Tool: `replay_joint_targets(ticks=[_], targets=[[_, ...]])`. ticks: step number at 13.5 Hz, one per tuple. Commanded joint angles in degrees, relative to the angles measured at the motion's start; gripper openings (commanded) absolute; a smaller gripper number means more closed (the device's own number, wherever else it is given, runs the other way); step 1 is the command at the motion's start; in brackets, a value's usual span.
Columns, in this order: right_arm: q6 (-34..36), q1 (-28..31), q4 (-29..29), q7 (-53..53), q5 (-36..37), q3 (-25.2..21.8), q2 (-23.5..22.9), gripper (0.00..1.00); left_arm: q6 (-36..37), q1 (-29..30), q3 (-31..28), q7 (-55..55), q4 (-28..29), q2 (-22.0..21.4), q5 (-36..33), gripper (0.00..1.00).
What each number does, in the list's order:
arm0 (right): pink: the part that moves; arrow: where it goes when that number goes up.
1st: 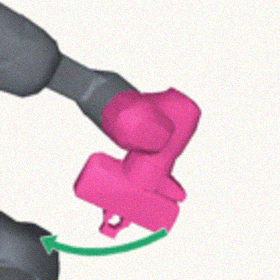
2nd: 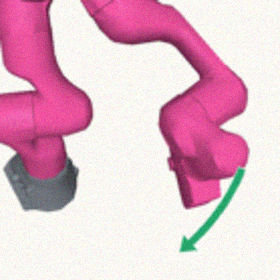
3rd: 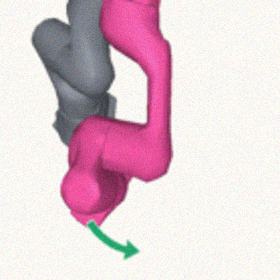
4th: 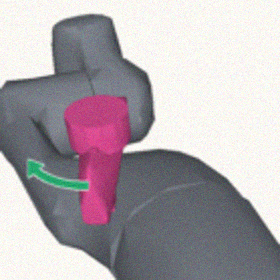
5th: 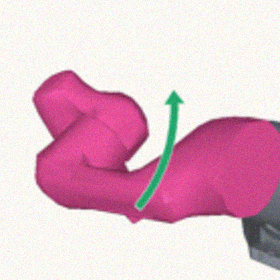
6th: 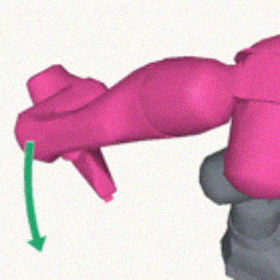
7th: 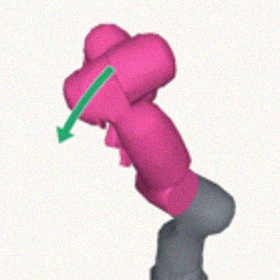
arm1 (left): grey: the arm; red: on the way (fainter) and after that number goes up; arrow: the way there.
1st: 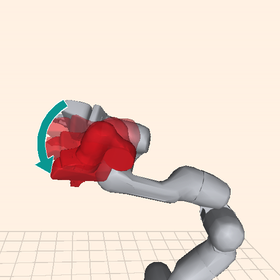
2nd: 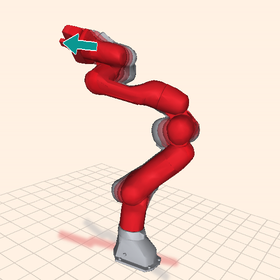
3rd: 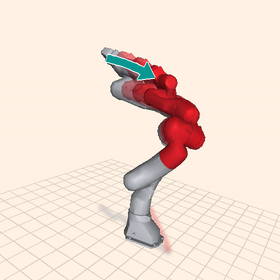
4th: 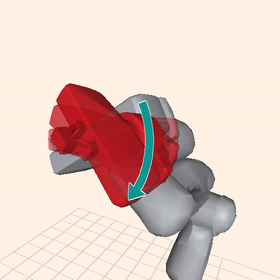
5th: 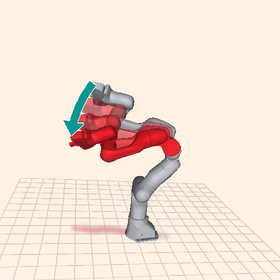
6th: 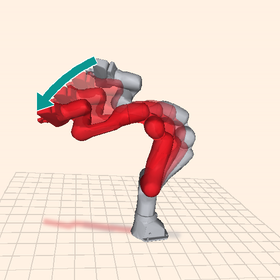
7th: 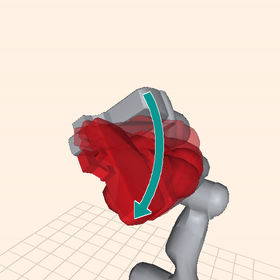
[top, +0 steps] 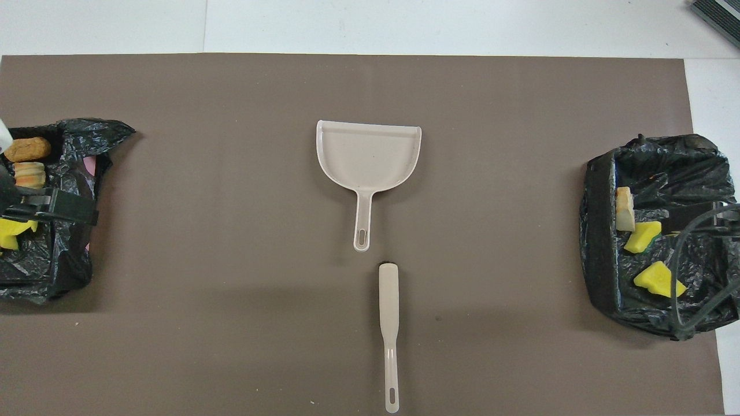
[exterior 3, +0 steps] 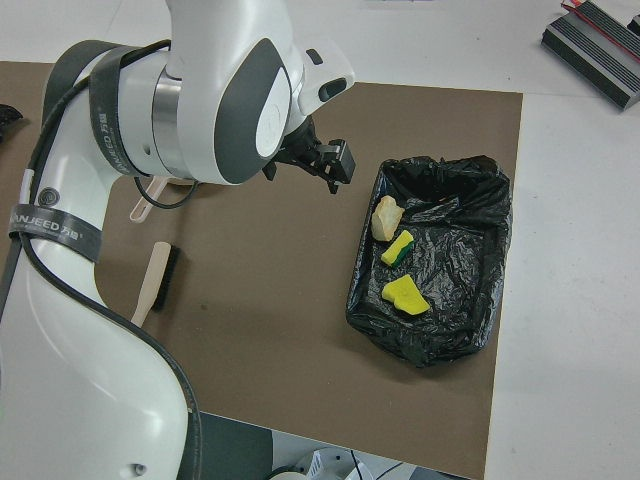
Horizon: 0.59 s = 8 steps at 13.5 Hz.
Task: Sweep and dump trash in bin
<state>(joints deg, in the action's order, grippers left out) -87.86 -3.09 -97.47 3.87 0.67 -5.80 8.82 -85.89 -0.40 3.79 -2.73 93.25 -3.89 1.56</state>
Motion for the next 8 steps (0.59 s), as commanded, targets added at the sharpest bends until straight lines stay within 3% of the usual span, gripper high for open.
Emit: replay_joint_targets(ticks=[1, 8], targets=[[0.9, 0.2, -0.1, -1.0, 0.6, 0.1, 0.5, 1.00, 1.4, 0.2, 0.1, -0.9, -0.4, -0.5, 0.7, 1.00], [0.9, 0.2, -0.1, -1.0, 0.6, 0.1, 0.5, 1.00, 1.3, -0.1, 0.1, -1.0, -0.5, -0.5, 0.8, 1.00]])
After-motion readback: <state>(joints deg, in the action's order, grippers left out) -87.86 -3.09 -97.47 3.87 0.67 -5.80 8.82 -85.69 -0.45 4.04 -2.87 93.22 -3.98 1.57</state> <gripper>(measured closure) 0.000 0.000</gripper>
